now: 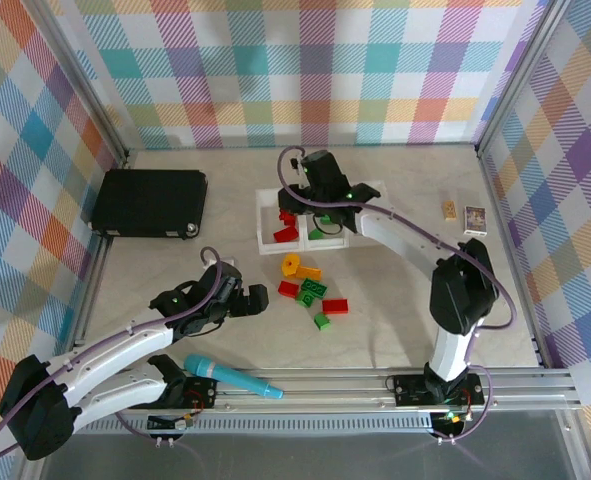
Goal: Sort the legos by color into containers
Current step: Place the lego in the container, then pick up the lego from the bottom-center of the table.
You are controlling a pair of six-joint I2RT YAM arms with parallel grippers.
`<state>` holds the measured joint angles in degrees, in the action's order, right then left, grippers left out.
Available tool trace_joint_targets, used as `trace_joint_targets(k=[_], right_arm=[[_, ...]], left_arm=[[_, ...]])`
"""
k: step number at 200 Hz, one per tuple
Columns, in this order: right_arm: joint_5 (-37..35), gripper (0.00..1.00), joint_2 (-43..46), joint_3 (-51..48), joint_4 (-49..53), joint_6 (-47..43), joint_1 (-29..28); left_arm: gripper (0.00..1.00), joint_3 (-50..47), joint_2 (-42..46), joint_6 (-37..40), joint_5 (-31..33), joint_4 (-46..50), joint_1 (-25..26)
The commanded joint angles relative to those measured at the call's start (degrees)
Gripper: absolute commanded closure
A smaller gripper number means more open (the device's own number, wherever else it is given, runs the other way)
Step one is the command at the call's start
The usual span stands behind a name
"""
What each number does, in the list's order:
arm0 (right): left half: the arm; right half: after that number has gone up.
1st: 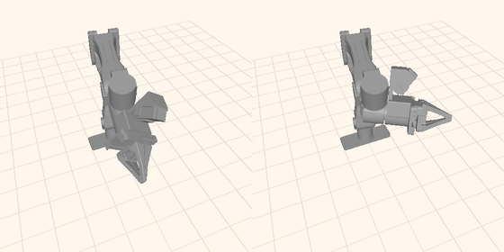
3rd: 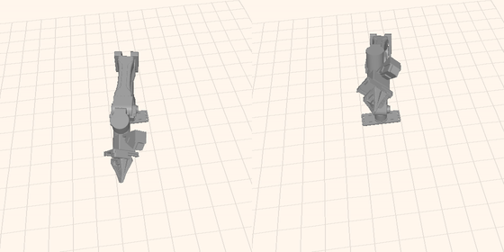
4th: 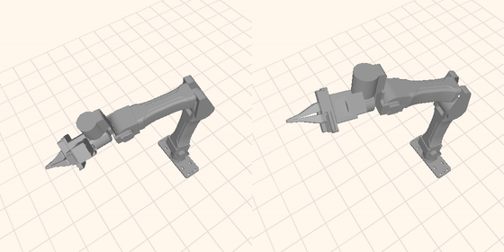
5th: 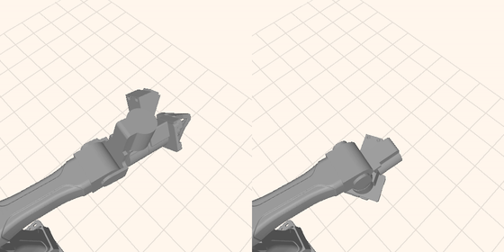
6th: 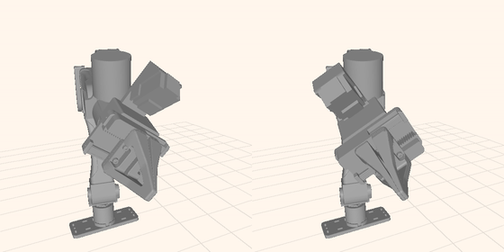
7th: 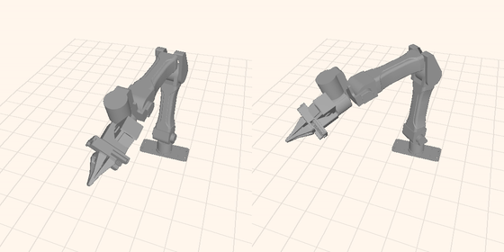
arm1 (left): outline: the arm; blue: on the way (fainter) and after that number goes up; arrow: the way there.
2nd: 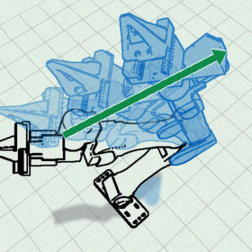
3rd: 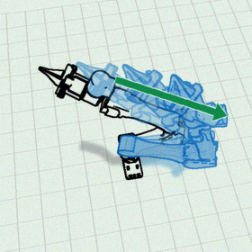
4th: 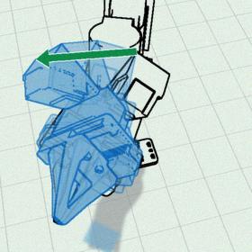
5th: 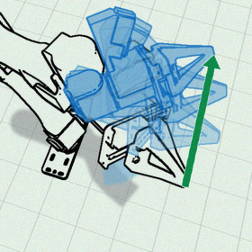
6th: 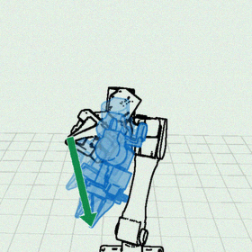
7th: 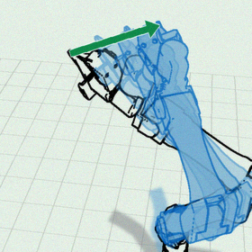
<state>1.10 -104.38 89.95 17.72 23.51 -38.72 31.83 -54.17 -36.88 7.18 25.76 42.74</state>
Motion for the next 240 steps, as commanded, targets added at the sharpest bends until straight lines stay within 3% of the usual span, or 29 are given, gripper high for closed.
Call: trace_joint_targets(k=[1,86,107,136,156,201,240], right_arm=[[4.59,0.79,-4.32,4.79,-0.39,-6.0,1.4],[7.22,0.76,-21.06,18.48,3.2,-9.27,1.68],[6.92,0.68,-23.97,21.87,5.66,-9.52,1.61],[5.18,0.42,-25.24,25.53,10.44,-9.82,1.61],[3.94,0.31,-23.87,26.11,13.11,-10.04,1.63],[1.0,0.26,-13.89,23.03,18.39,-7.87,1.63],[-3.55,0.21,0.74,10.5,21.55,-1.43,1.63]], left_arm=[[0.0,-0.51,0.35,-1.18,1.03,1.13,0.42],[0.0,-1.56,4.06,-1.66,0.27,2.03,0.47],[0.0,-1.54,4.81,-1.88,0.4,3.1,0.48],[0.0,-1.25,5.63,-2.26,0.64,4.31,0.45],[0.0,-1.08,6.18,-2.3,0.53,4.39,0.48],[0.0,0.86,5.77,-1.64,-0.91,4.54,0.59],[0.0,2.52,3.62,-1.0,-0.3,4.39,2.18]])
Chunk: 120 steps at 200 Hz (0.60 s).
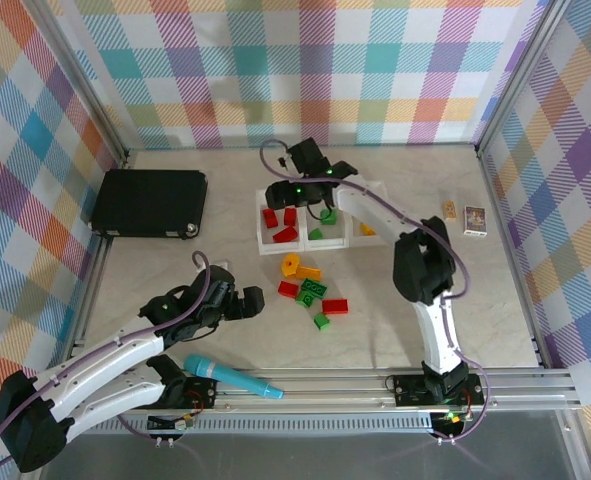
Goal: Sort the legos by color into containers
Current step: Pick up the lego from the bottom-center of the table.
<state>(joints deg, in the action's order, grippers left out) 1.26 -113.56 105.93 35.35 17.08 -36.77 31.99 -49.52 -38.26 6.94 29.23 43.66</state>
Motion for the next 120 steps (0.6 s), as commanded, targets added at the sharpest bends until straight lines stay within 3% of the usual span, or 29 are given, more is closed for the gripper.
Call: trace_joint_targets(k=[1,28,50,76,120], right_arm=[[-3.89,0.21,10.54,-5.91,3.92,5.21,-0.32],[-2.82,0.19,22.75,-19.7,2.36,8.4,-0.34],[0.28,0.2,32.47,-30.83,0.43,4.21,-0.32],[3.22,0.22,43.69,-41.41,-0.83,-10.33,-0.32],[6.89,0.16,57.04,-57.71,-3.15,-43.64,-0.32]], left_arm=[[0.0,2.37,-1.07,0.38,0.01,0.91,1.35],[0.0,2.97,-2.86,-0.09,0.35,-0.61,2.6],[0.0,3.93,-4.3,-0.59,0.9,-0.39,3.1],[0.0,3.72,-4.14,-0.51,1.23,-0.4,3.27],[0.0,3.3,-2.64,-0.11,3.99,1.88,3.33]])
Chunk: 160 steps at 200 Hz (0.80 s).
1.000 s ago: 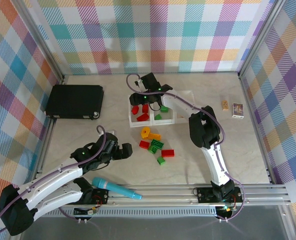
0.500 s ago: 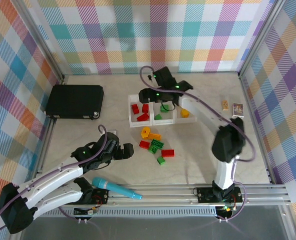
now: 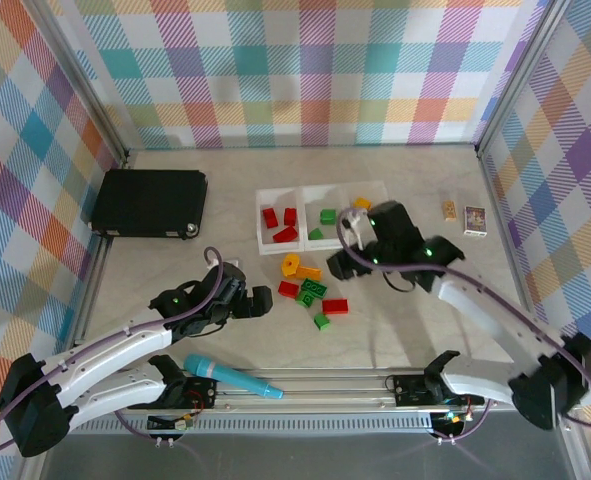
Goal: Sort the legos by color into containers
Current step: Pick up the lego from the bottom-center of the table.
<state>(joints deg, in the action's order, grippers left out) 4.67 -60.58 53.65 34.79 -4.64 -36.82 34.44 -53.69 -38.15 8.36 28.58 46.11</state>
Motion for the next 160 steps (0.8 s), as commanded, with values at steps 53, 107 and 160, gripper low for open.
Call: trace_joint_targets(k=[53,107,160], right_arm=[[9.64,0.16,0.42,-14.9,-7.71,-35.9,-0.29],[8.43,0.18,-10.86,-14.34,-13.92,-42.59,-0.48],[8.0,0.17,-14.48,-16.44,-18.93,-45.03,-1.41]], left_arm=[[0.0,-3.94,9.25,-2.13,4.46,3.08,0.8],[0.0,-5.41,10.2,-2.12,5.17,3.96,0.74],[0.0,-6.52,10.96,-1.82,5.76,3.8,0.74]])
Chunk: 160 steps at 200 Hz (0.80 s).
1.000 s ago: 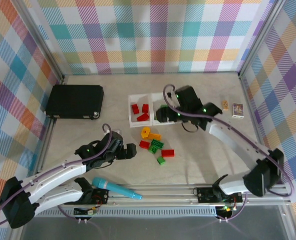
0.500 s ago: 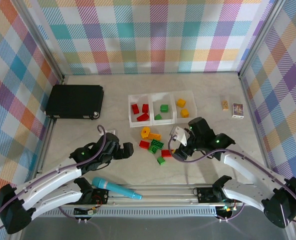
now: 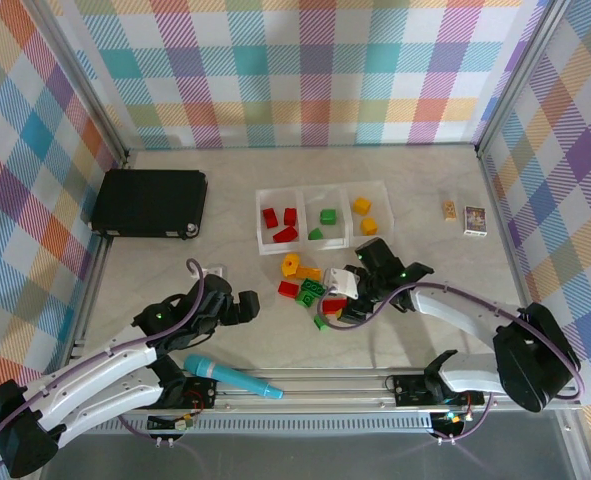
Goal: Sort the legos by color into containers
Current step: Pick up the lego from the bottom-center of the table.
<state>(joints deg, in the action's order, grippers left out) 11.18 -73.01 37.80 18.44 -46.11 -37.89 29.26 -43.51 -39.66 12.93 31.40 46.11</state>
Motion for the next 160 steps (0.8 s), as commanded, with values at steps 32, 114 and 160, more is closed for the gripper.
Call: trace_joint_targets(k=[32,114,160], right_arm=[[2.42,0.17,-5.3,0.86,-0.72,-5.24,-1.16],[1.32,0.24,-10.65,1.19,-1.82,-6.79,-2.8],[-0.75,0.29,-13.15,1.44,-3.14,-8.6,-2.8]], left_arm=[[0.01,-2.52,1.76,-0.63,1.51,0.26,0.75],[0.0,-3.37,2.99,-0.12,2.11,0.53,0.72],[0.0,-3.22,3.81,-0.03,2.28,1.74,0.65]])
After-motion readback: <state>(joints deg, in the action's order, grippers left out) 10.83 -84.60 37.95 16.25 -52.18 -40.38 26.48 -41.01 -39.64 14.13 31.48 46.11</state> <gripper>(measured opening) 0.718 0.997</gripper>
